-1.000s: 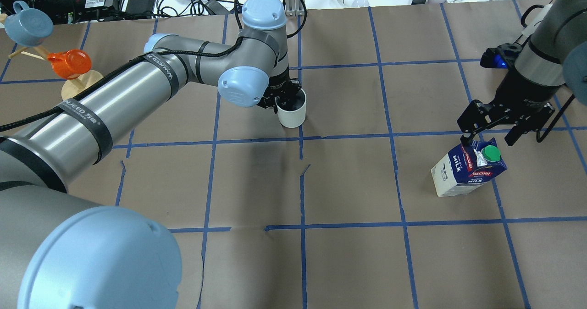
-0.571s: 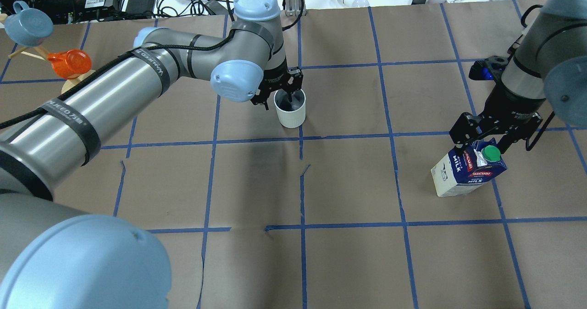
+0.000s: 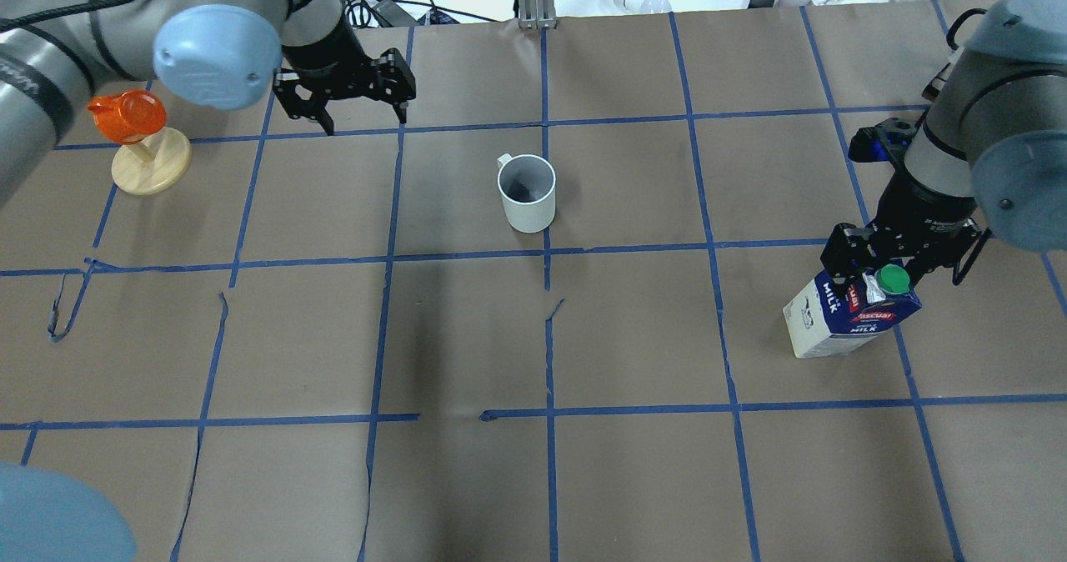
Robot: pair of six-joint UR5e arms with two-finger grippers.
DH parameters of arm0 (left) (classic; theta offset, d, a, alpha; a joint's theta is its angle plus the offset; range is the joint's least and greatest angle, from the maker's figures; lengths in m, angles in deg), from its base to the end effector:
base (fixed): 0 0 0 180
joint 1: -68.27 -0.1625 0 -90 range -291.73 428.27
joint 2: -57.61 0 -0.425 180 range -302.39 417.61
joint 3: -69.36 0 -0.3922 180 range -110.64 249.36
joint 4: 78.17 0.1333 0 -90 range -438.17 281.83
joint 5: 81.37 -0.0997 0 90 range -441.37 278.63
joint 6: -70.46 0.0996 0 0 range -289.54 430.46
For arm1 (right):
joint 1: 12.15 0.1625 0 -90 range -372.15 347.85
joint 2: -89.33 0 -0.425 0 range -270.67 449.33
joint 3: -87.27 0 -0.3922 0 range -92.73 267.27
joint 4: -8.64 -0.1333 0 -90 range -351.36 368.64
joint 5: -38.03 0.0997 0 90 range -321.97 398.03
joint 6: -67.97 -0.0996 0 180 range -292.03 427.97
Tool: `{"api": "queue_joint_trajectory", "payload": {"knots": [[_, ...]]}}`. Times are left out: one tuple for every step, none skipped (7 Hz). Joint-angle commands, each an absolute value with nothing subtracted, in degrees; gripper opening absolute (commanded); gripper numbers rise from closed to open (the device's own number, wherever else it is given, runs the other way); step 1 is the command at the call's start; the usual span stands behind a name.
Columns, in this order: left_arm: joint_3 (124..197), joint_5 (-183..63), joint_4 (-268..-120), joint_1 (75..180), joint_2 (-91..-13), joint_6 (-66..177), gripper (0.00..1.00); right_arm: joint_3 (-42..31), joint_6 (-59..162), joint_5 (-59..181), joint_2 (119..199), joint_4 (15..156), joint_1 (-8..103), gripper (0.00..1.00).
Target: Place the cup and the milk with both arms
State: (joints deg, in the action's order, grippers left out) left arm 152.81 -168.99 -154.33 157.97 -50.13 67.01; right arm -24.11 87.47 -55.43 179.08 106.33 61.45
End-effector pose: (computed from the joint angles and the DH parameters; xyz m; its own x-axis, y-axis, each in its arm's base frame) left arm -0.1342 -0.6191 0.3964 -0.9970 -0.0634 0.0442 -0.0653 0.9969 -0.0437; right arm -0.0019 -0.4573 0.3224 -0.9980 -0.0583 -0.0252 -0.0627 0.9671 0.2466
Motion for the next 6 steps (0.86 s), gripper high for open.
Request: {"api": "queue_joint_trajectory", "payload": {"knots": [[152.8,-169.4,-162.3,154.5,-42.6,75.6,1.00,-24.0,87.5,-55.7,179.1,106.3,61.4,0.62],[153.1,-169.4,-162.9,154.8,-39.0,75.6,1.00,-23.9,87.4,-55.8,179.1,106.3,61.4,0.60],[154.2,-169.5,-163.7,154.7,-35.2,75.5,1.00,-23.8,87.3,-56.0,179.1,106.3,61.5,0.59],[154.9,-169.5,-164.1,154.8,-33.3,75.1,1.00,-23.6,87.1,-55.9,179.1,106.2,61.5,0.59],[156.0,-169.6,-164.2,154.8,-33.4,72.2,1.00,-22.4,86.7,-55.6,178.9,106.1,61.6,0.59],[155.5,-171.4,-164.1,154.6,-32.9,72.2,1.00,-19.2,86.4,-55.1,178.4,105.3,61.8,0.59]]}}
